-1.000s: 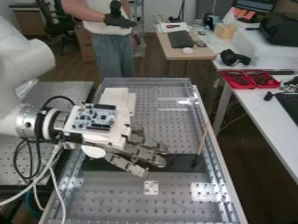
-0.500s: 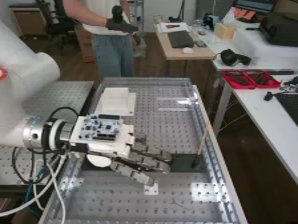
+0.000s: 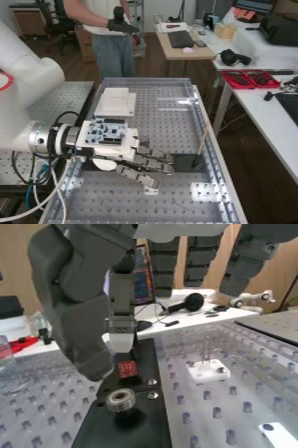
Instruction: Grab the bearing and place it in the white container
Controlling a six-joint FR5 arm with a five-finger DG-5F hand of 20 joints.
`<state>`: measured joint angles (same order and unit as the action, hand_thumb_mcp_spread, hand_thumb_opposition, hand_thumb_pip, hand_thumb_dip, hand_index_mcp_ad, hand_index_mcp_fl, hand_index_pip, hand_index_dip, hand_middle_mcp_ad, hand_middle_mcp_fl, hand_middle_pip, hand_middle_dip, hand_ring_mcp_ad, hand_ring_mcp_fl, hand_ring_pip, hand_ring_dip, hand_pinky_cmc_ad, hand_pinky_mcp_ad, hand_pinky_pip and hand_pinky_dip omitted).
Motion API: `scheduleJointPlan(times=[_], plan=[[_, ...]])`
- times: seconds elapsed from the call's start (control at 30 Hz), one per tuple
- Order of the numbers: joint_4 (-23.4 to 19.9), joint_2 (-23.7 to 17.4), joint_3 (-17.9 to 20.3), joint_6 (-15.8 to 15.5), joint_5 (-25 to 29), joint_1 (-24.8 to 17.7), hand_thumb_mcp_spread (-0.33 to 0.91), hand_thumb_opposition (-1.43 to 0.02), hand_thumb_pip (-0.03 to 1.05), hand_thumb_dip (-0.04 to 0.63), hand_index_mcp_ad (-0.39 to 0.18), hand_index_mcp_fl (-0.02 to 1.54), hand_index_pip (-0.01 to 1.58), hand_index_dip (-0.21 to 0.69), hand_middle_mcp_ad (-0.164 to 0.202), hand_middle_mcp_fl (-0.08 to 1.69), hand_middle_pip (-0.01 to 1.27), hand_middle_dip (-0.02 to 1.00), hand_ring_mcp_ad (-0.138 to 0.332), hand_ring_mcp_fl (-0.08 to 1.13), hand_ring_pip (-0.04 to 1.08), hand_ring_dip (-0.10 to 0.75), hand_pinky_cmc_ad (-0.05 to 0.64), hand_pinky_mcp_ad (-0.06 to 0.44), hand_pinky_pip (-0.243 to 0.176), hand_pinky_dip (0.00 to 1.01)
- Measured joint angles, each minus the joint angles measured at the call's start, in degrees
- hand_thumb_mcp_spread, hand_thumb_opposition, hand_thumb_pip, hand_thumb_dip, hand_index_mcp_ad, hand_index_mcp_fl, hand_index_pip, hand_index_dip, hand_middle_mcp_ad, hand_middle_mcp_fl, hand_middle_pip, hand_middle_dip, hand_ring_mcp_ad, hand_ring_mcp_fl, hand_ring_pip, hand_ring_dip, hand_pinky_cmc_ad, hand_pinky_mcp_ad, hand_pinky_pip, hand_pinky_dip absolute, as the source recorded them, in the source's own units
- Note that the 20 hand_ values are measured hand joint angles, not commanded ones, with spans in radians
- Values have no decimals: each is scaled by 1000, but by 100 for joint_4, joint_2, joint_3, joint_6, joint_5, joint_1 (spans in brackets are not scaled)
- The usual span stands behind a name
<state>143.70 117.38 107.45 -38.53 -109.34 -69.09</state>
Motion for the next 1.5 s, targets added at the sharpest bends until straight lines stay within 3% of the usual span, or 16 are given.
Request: scheduleJointPlan(times=[0.13, 0.23, 0.3, 0.4, 1.5], plan=[[28, 2, -18, -16, -28, 8, 539, -894, 572, 328, -143, 290, 1281, 269, 82, 108, 126, 197, 127, 5, 99, 86, 340, 279, -42, 195], [51, 1, -28, -1, -50, 18, 534, -911, 579, 379, -143, 267, 1272, 246, 82, 105, 126, 201, 127, 5, 99, 86, 340, 279, -42, 195], [62, -2, -28, 15, -54, 22, 545, -927, 649, 412, -143, 274, 1269, 241, 82, 105, 126, 202, 127, 2, 99, 86, 340, 279, -42, 195], [75, -1, -32, 22, -48, 20, 518, -942, 651, 443, -143, 258, 1265, 234, 82, 105, 126, 202, 127, 5, 99, 86, 340, 279, -42, 195], [245, 232, -70, 20, 17, -25, 485, -942, 604, 443, -145, 265, 1255, 227, 82, 106, 126, 204, 127, 5, 99, 86, 340, 279, -42, 195]])
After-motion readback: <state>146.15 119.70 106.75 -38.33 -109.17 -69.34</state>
